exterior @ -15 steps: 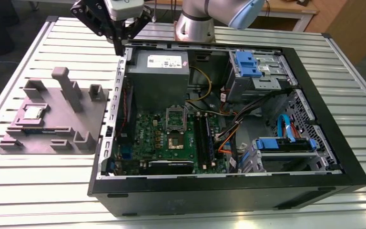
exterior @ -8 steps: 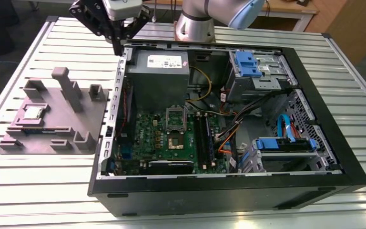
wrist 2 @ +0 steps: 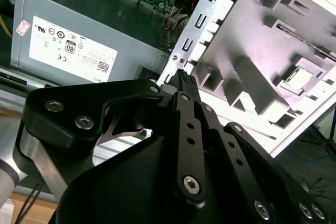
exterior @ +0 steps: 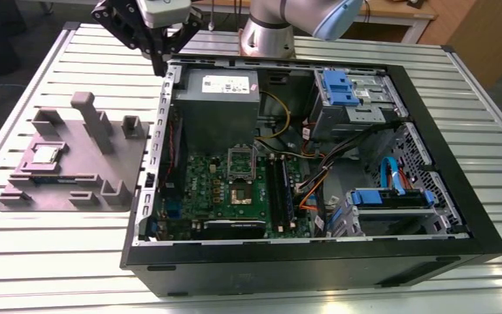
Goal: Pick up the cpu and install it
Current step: 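Reach for the cpu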
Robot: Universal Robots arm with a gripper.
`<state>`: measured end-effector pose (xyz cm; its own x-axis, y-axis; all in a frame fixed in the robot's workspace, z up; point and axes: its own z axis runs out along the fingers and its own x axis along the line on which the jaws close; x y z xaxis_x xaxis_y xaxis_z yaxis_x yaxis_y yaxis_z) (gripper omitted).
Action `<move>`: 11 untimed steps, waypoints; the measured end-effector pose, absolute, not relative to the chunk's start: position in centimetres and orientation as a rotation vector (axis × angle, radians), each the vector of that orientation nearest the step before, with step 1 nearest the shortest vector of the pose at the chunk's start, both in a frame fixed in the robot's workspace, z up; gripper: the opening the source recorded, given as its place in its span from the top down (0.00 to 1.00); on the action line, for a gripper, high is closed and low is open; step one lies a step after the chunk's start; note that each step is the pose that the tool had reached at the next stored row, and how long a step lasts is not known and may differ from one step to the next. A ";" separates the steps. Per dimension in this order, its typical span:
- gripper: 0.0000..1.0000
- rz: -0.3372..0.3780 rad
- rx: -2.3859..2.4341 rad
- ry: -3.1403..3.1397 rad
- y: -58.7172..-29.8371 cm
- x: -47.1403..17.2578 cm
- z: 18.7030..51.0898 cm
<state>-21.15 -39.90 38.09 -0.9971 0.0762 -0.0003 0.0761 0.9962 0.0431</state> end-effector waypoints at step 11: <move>0.90 0.068 0.120 3.137 -39.9 -21.9 38.1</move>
